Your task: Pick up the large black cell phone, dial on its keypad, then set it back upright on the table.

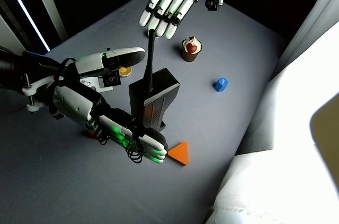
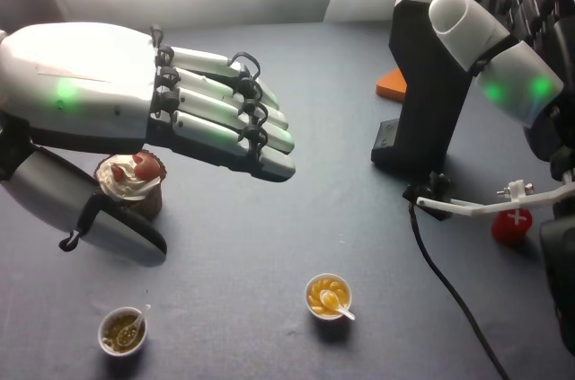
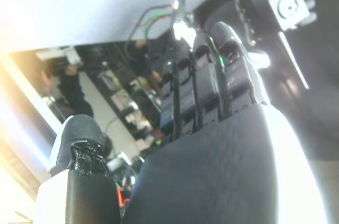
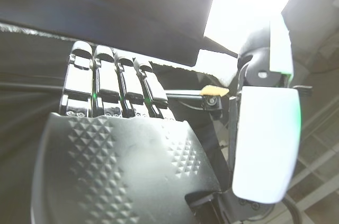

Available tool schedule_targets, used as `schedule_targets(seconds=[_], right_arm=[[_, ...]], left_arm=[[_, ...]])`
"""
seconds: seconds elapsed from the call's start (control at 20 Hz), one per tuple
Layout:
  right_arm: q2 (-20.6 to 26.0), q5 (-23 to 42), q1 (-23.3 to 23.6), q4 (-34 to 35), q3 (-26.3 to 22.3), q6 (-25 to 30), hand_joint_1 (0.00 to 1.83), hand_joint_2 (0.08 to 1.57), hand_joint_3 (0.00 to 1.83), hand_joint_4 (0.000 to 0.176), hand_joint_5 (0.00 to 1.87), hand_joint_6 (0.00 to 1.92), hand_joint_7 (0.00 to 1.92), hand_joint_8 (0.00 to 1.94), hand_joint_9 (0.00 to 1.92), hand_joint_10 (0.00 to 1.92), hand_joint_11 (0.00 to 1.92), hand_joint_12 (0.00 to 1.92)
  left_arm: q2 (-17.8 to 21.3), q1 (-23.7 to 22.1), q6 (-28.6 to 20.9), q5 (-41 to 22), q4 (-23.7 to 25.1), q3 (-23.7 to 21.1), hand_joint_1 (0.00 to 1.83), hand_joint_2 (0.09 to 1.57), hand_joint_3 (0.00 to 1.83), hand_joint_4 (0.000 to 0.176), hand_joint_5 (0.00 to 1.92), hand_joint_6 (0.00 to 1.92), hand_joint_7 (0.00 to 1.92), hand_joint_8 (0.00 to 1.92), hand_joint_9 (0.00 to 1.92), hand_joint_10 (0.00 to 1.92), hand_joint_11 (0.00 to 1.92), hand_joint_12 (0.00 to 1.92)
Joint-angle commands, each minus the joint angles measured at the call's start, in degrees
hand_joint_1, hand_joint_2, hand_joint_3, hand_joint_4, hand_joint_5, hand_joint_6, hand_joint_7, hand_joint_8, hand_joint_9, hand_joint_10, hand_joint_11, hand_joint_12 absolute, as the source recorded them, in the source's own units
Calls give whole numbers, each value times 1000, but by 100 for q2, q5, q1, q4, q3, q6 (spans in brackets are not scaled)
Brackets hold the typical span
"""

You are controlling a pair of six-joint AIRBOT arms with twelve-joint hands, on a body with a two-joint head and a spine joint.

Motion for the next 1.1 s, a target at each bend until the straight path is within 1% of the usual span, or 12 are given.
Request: schedule_targets(seconds=[0.0,0.1,0.25,0.35,0.5,0.65,0.8,1.0,1.05], right_arm=[[31,574,40,-362,43,74,945,864,0,0,13,5,0,0,0,0,0,0],[7,576,40,-359,99,74,898,870,0,0,0,0,0,0,0,0,0,0],[-51,576,52,-299,163,74,941,874,0,0,14,5,0,0,0,0,0,0],[-84,576,75,-201,192,74,925,900,8,0,11,3,0,0,0,0,0,0],[-150,576,120,-189,277,75,931,894,3,0,20,5,0,0,0,0,0,0],[-203,554,157,-190,303,75,931,886,0,0,15,5,0,0,0,0,0,0],[-234,504,201,-190,308,75,892,910,9,0,2,0,0,0,0,0,0,0],[-289,499,222,-189,379,75,923,905,5,0,21,7,0,0,0,0,0,0],[-317,494,230,-189,424,76,907,916,9,0,3,1,0,0,0,0,0,0]], left_arm=[[16,-121,-9,-292,-533,-8,276,1183,0,0,246,1,256,4,229,4,0,599],[9,-121,-9,-294,-533,-9,258,1189,1,0,230,0,244,2,215,1,0,565],[3,-121,-9,-289,-533,-11,279,1183,0,0,233,4,252,6,213,2,0,562],[3,-120,-9,-294,-533,-11,272,1184,0,0,238,3,264,4,230,4,0,606],[3,-117,-9,-288,-532,-11,226,1203,1,0,200,4,222,2,192,5,0,504],[-6,-116,-9,-278,-521,-10,243,1200,0,0,218,4,236,3,199,3,0,512],[-20,-116,-10,-279,-501,-10,233,1202,0,0,204,0,221,1,195,3,0,466],[-40,-117,-13,-283,-497,-12,218,1208,0,0,201,0,217,0,207,2,0,506],[-43,-117,-13,-282,-493,-12,237,1204,0,0,198,0,211,0,200,1,0,485]])
